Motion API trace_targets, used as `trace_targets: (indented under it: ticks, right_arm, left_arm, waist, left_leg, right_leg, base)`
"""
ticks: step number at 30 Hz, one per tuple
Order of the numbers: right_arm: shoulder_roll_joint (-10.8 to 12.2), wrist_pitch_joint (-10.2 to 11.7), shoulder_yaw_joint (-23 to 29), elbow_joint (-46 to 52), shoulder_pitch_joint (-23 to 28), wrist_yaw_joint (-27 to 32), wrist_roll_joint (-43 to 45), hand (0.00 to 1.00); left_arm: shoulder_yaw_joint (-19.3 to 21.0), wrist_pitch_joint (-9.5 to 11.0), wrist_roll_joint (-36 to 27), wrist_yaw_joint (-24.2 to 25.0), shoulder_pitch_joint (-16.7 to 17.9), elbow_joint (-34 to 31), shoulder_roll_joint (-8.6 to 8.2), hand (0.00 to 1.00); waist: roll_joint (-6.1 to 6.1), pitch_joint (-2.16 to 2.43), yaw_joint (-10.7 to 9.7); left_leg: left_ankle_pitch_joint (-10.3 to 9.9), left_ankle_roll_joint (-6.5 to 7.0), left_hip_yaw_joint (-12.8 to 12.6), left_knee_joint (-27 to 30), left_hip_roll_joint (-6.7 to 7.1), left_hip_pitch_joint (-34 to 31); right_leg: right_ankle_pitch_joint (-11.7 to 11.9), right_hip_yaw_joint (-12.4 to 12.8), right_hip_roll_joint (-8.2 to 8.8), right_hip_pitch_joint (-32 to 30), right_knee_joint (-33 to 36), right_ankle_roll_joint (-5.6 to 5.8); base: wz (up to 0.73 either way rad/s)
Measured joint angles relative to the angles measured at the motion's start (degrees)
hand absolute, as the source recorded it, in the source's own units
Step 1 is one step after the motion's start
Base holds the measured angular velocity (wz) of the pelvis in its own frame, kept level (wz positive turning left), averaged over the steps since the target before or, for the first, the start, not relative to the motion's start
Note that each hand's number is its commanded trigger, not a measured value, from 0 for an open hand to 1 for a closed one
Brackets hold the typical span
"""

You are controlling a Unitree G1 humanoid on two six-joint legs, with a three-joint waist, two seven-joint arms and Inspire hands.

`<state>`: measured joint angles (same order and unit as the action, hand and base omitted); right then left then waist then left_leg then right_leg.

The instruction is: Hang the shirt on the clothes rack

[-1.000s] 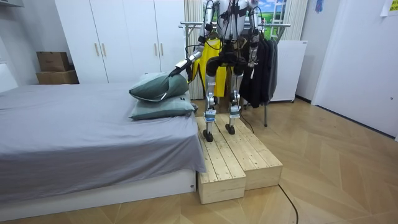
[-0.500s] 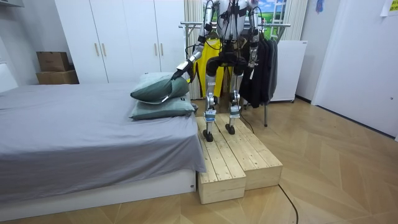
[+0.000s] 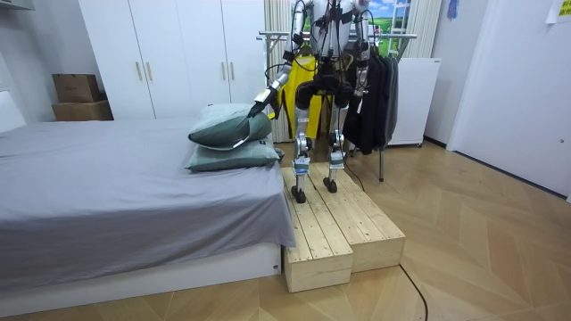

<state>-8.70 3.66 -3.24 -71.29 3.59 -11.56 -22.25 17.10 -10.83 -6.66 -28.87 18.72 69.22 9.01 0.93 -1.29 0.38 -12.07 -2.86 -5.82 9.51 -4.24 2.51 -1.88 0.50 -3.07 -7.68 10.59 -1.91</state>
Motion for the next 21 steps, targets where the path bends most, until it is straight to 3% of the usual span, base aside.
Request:
trace_targets:
  ticks: [21]
  right_arm:
    - [0.35, 0.05, -1.50, -0.38, -0.25, -0.05, -0.02, 0.00]
  left_arm:
    - [-0.21, 0.00, -0.08, 0.24, -0.02, -0.01, 0.47, 0.00]
  waist:
    - [0.05, 0.01, 0.00]
  left_leg:
    - [0.00, -0.01, 1.00, 0.01, -0.01, 0.17]
  right_leg:
    - [0.07, -0.73, 0.03, 0.85, -0.84, 0.00]
  base:
    - [0.01]
